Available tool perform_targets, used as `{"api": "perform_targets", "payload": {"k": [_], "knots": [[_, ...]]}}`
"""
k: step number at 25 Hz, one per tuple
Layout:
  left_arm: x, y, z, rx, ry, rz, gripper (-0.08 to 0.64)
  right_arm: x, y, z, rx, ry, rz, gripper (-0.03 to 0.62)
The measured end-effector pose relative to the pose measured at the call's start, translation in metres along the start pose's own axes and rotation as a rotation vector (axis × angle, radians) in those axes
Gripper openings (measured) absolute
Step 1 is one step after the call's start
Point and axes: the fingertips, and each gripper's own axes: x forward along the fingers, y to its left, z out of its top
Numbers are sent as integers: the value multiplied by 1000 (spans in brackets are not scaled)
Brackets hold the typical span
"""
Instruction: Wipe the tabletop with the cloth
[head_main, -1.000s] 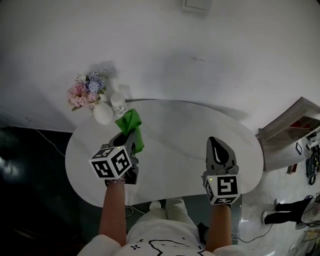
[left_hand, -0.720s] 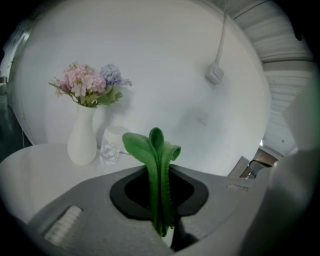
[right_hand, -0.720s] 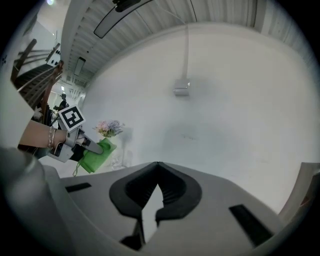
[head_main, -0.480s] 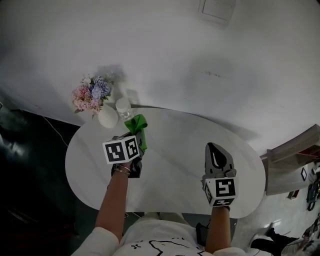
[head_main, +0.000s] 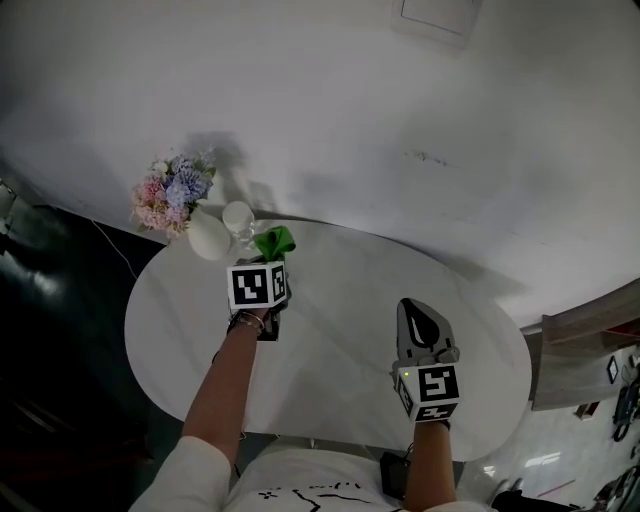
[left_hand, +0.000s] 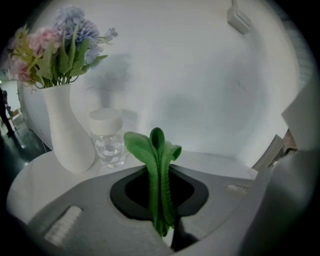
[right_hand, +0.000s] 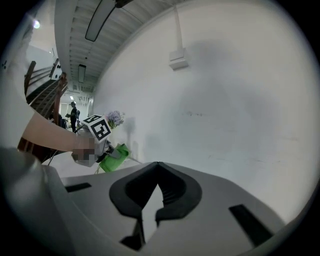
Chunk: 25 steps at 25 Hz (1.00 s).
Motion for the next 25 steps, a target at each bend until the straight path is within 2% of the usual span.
{"api": "perform_targets", "payload": {"k": [4,8,16,21,25], "knots": [[24,12,-1,56,43,115,51,10,-9,-9,17,14,17,-5],[47,18,-1,73,67,180,51,17,-17,-19,28,34,36,-5],[82,32,-4,198,158,308,51,28,-34,-32,71,48,36,-5],[99,41,-8,242,224,337,51,34,-37,-40,88,64,24,-4],[107,42,-13,213,241,325,51,42,-34,-42,80,66,54,-5]]}}
